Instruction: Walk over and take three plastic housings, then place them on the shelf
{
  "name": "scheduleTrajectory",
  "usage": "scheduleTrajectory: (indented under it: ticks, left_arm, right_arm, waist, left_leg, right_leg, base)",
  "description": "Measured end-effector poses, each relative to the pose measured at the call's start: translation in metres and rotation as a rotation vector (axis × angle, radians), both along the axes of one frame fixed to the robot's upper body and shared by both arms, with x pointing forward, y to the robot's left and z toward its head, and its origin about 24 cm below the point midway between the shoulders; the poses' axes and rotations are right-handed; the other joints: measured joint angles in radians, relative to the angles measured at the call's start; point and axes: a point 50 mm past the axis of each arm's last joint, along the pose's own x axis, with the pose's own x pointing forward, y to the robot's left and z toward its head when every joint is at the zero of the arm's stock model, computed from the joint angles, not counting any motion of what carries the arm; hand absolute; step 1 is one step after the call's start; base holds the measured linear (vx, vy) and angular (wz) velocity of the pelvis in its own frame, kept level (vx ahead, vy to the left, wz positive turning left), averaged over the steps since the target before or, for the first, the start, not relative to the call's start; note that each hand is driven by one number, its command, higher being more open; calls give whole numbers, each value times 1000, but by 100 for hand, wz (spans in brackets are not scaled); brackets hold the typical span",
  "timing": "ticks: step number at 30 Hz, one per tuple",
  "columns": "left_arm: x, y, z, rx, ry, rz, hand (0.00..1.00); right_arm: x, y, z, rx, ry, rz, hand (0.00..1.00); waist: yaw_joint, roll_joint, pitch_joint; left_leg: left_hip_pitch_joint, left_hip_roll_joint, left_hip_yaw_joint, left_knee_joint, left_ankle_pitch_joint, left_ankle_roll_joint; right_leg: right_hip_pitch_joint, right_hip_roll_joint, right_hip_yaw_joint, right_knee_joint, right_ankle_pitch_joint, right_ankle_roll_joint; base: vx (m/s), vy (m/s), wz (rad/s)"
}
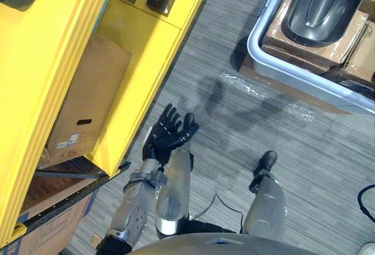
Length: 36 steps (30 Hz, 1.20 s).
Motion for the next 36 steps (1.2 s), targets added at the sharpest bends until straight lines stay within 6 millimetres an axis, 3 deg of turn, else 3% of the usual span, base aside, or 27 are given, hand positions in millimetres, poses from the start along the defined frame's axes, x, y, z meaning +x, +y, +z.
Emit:
scheduleTrajectory:
  ticks: [5, 7, 11, 13, 15, 17, 19, 23, 24, 28, 32, 36]
  left_arm:
    - [4, 17, 17, -27, -77, 75, 100]
    - [1, 21, 24, -26, -106, 84, 100]
    - [0, 28, 37, 31, -161, 96, 100]
    - [0, 34, 46, 67, -198, 131, 100]
    - [0, 43, 57, 97, -242, 161, 100]
    - [0, 50, 67, 160, -287, 169, 100]
    - [4, 49, 73, 174, -309, 154, 100]
    - [12, 41, 83, 108, -325, 103, 100]
    - [14, 35, 81, 49, -308, 73, 100]
    - [20, 3, 73, -84, -225, -63, 100]
    - [24, -31, 67, -201, -139, -182, 100]
    - [30, -46, 57, -198, -68, -190, 100]
  right_arm:
    - [-1, 0, 5, -77, -6, -45, 0]
    - [4, 3, 18, -154, -53, -28, 0]
    - [13, 17, 42, -425, -149, 69, 0]
    - [17, 28, 45, -535, -174, 116, 0]
    - [26, 44, 37, -610, -203, 167, 0]
    - [39, 68, 16, -672, -214, 247, 0]
    - [47, 86, -5, -690, -205, 311, 0]
    - [55, 124, -34, -747, -203, 443, 0]
    - [56, 141, -43, -777, -227, 502, 0]
    - [53, 179, -57, -853, -276, 611, 0]
    - [50, 228, -70, -860, -379, 752, 0]
    - [48, 256, -80, -812, -426, 841, 0]
  waist:
    - [-16, -1, 1]
    - [-35, -3, 2]
    - [-62, -18, 12]
    - [-70, -27, 12]
    - [-77, -51, 4]
    - [-84, -90, -28]
    - [-84, -111, -51]
    - [-85, -121, -93]
    - [-87, -122, -127]
    - [-90, -128, -201]
    - [-119, -154, -257]
    - [-124, -162, -298]
  left_leg:
    - [64, 3, 26, -37, 6, 4]
    - [95, 3, 33, -71, 18, 6]
    - [164, 3, 46, -104, 28, 8]
    - [200, 4, 46, -113, 28, 8]
    - [233, 5, 45, -129, 28, 8]
    - [241, 6, 45, -130, 26, 11]
    - [257, 4, 45, -130, 25, 11]
    - [293, -1, 45, -131, 24, 10]
    - [293, -1, 45, -133, 23, 8]
    - [305, 1, 53, -136, 20, 5]
    - [335, 4, 77, -137, 16, 1]
    - [345, 10, 93, -137, 4, -3]
  right_leg:
    - [30, -1, 20, -1, -2, 0]
    - [42, -3, 23, -1, -4, 2]
    - [92, -7, 25, -1, -12, 5]
    - [128, -7, 19, -1, -16, 7]
    - [158, -7, 9, -1, -32, 6]
    - [174, -6, -2, -5, -38, 5]
    - [205, -6, -9, -21, -35, 8]
    - [271, -7, -34, -58, -30, 15]
    - [279, -4, -40, -75, -23, 17]
    - [316, 8, -43, -141, 12, 18]
    - [344, 10, -37, -166, 26, 17]
    - [349, 17, -26, -194, 35, 13]
  base:
    - [-5, -35, -11]
    - [1, -38, -5]
    - [23, -39, -2]
    - [37, -40, 5]
    - [27, -39, 9]
    - [15, -44, 9]
    - [38, -35, 8]
    - [6, -23, 14]
    - [-27, -16, 3]
    - [-9, -8, -5]
    - [-36, -10, -11]
    - [-68, -13, -13]
